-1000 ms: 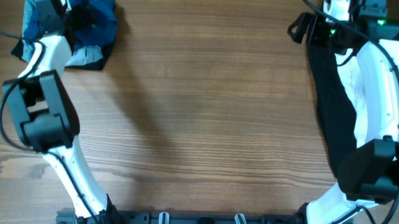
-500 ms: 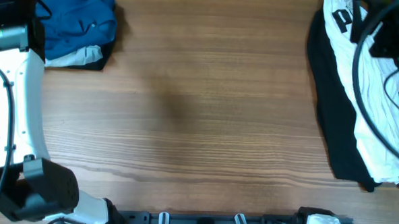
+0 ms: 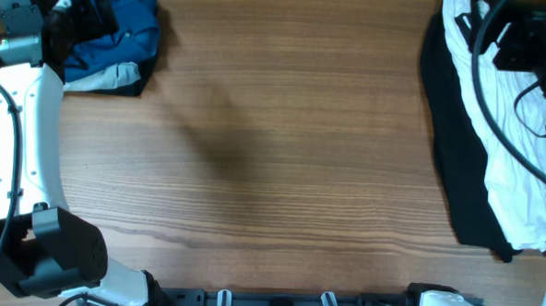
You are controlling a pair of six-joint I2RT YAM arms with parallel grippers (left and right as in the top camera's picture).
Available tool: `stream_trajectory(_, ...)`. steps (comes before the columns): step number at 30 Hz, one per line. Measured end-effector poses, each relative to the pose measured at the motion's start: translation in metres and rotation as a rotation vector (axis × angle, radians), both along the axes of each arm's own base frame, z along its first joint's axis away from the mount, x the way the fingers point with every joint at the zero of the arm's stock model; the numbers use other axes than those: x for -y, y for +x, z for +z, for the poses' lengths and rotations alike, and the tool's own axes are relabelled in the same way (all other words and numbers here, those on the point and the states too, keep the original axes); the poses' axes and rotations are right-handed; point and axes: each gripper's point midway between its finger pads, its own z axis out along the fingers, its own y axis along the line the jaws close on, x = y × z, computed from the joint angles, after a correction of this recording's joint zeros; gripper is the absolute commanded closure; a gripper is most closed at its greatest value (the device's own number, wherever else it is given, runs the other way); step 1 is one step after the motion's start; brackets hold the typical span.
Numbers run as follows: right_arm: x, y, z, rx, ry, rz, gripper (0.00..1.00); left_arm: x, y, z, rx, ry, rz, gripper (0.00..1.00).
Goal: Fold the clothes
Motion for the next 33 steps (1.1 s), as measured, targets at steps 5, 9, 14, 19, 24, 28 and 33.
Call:
stream_trajectory(5, -0.033, -0.015, -0.014, 0.077, -0.036, 0.046, 0.0, 0.003, -0.011, -0.012, -0.066, -0.016, 0.0, 0.0)
stream_trajectory(9, -0.027, -0.052, -0.027, 0.229, -0.038, 0.011, 0.0, 0.003, -0.011, -0.012, -0.067, -0.016, 0.001, 0.0)
stream_trajectory(14, -0.022, -0.081, -0.095, 0.345, -0.005, -0.012, 0.0, 0.003, -0.011, -0.013, -0.067, -0.017, 0.0, 0.0)
stream_trajectory(19, -0.025, -0.096, -0.177, 0.35, 0.025, 0.008, 0.0, 0.003, -0.011, -0.013, -0.067, -0.016, 0.001, 0.0)
stream_trajectory(24, -0.024, -0.11, -0.214, 0.366, 0.048, 0.008, 0.0, 0.003, -0.011, -0.013, -0.069, -0.017, 0.0, 0.0)
stream_trajectory(28, -0.022, -0.115, -0.24, 0.367, 0.046, -0.005, 0.0, 0.003, -0.011, -0.013, -0.069, -0.017, 0.001, 0.0)
stream_trajectory(33, -0.02, -0.117, -0.268, 0.356, 0.057, -0.017, 0.0, 0.003, -0.011, -0.013, -0.069, -0.017, 0.001, 0.0)
